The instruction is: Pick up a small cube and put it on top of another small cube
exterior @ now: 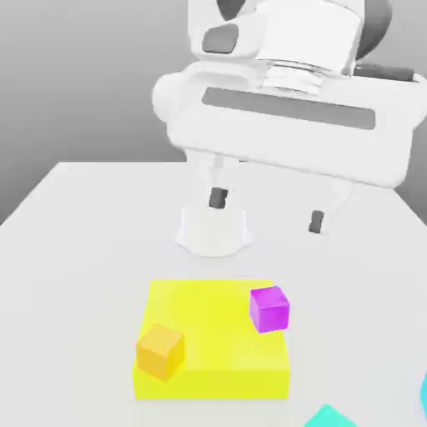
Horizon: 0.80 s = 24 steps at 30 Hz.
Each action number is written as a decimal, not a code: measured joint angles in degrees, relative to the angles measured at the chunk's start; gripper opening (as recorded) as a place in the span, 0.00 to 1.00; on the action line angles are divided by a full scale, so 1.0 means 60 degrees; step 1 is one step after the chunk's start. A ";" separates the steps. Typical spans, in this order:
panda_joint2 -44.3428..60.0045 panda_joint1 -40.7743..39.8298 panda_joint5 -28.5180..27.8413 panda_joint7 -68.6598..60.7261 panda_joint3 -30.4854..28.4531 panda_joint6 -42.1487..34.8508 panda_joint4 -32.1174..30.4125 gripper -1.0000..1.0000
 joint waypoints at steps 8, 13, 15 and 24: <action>0.2541 0.0589 -0.0511 0.2621 -0.0101 0.0644 0.0170 0.50; 0.3865 0.0919 -0.0083 0.3757 -0.0070 0.1235 0.0216 0.50; 0.4345 0.0998 0.0213 0.4108 0.0016 0.1495 0.0231 0.50; 0.5924 0.1611 -0.0459 0.4839 -0.0700 0.2649 0.0583 0.00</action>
